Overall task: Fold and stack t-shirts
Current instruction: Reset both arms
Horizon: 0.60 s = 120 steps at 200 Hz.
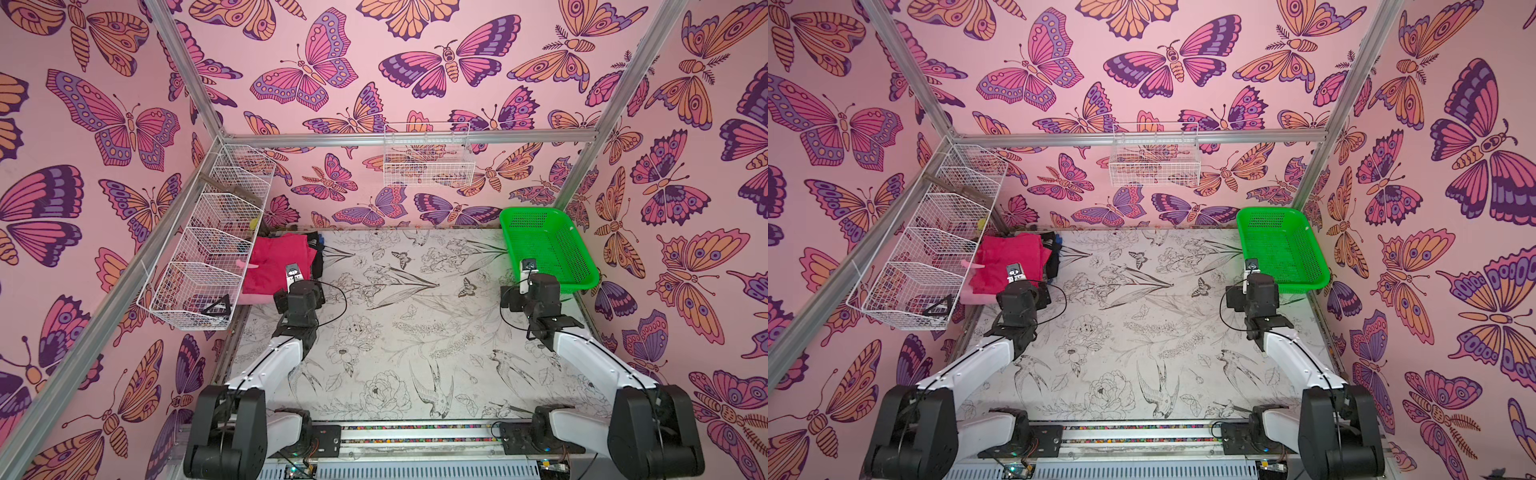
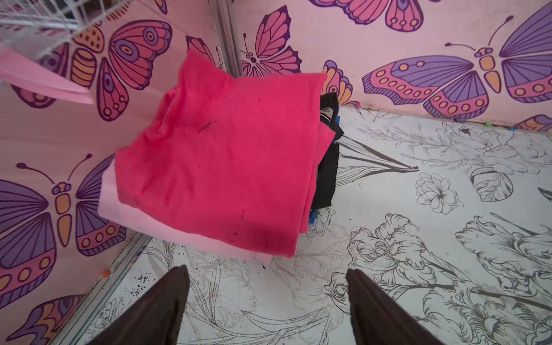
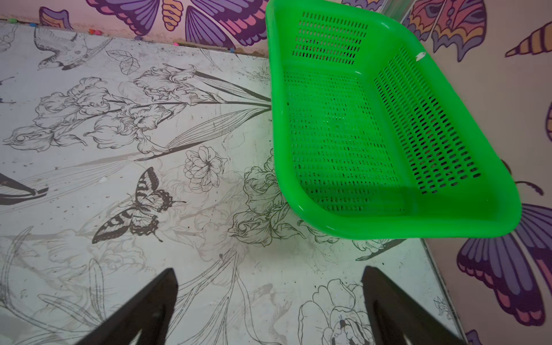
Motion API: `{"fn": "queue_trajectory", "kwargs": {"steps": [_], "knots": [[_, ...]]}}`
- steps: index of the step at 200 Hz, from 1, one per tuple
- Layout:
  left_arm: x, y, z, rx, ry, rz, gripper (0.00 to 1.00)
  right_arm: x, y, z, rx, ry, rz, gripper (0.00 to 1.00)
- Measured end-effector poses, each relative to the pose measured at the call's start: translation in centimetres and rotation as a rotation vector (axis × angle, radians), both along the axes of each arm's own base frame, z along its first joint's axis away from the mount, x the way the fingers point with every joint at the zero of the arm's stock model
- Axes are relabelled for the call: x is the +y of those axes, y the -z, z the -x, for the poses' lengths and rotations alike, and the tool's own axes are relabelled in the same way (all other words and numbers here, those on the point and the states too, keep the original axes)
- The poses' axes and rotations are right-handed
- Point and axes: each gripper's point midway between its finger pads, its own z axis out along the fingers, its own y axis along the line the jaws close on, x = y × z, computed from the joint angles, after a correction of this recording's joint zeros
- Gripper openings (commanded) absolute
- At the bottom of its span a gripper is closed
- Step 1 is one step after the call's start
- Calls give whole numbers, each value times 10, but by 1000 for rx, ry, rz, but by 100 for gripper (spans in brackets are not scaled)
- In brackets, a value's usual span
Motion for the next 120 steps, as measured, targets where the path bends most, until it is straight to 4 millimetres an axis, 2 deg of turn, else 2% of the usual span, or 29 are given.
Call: {"fn": "queue_trajectory", "kwargs": {"steps": [33,75,107,120], "knots": [[0,26,-11,52,26,-7,87,-10,21,-13,18,-5,-73,99],[-1,27,-12,8,53,7,87,-11,43,-23,35,-29,-114,99],[0,68,-4,55,46,2,85,-16,55,-29,33,-47,-161,99],[1,75,-2,70,44,2,84,-18,59,-30,32,-52,-174,99]]}}
